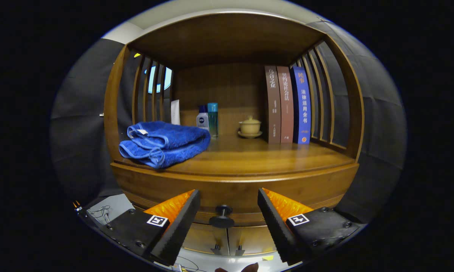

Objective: Pull open the drawer, take out the items inside it, and place them on the countertop above the cabinet.

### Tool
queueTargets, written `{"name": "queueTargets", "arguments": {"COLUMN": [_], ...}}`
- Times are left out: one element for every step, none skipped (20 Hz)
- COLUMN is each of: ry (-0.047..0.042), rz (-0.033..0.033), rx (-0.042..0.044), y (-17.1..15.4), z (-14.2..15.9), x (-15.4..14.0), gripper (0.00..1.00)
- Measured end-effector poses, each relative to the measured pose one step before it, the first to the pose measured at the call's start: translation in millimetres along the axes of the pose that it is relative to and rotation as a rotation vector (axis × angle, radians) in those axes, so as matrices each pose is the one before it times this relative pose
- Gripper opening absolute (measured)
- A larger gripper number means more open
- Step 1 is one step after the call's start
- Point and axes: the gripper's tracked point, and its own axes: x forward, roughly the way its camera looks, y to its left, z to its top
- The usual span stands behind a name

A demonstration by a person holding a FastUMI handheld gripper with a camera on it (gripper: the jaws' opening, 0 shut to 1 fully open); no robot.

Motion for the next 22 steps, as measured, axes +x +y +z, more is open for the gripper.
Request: {"name": "queueTargets", "arguments": {"ry": [0.01118,0.00930,0.01070,0.00491,0.00869,0.01193,0.02542,0.00723,-0.01511,-0.00331,-0.01015,-0.00448,-0.00266,-0.00177,-0.00131,0.00289,0.00024,0.00146,0.00114,-0.00078,0.00145,0.00043], "rz": [-0.00406,-0.00947,0.00062,-0.01009,-0.00693,0.00587,0.00175,-0.00476,-0.00077,-0.00007,0.00035,-0.00146,-0.00474,-0.00253,-0.00064,0.00056,0.00023,-0.00191,-0.00072,-0.00089,-0.00068,0.00092], "rx": [-0.00540,-0.00236,0.00554,0.01090,0.00769,0.01094,0.00537,0.00205,0.00504,0.00947,0.00132,-0.01940,-0.02291,-0.01381,0.00336,0.01177,0.00737,0.00215,0.00290,0.00338,0.00349,0.00569], "y": [1.14,-0.28,0.68,1.73,-1.55,0.85,2.93,-2.51,0.98,-0.13,0.63,-0.60,0.52,-0.37,0.28,1.01,-0.07,-0.52,-0.61,0.00,-0.72,0.01], "z": [-6.80,-7.10,-5.24,-4.55,-4.09,-3.05,-7.21,-5.68,3.56,1.97,0.52,1.26,-0.53,-1.55,-1.37,-1.94,-1.61,-1.50,-2.23,-1.12,-1.86,-1.91], "x": [2.58,1.87,3.81,1.58,5.40,0.83,5.09,4.56,-4.87,5.64,-5.93,0.79,-10.00,-1.34,-5.03,-6.60,-7.01,-7.30,-7.78,-7.77,-8.11,-8.14], "gripper": [0.99,0.99,0.99,0.99,0.85,0.71,0.57,0.54,0.52,0.46,0.38,0.38,0.28,0.29,0.28,0.29,0.28,0.28,0.28,0.28,0.28,0.28]}}
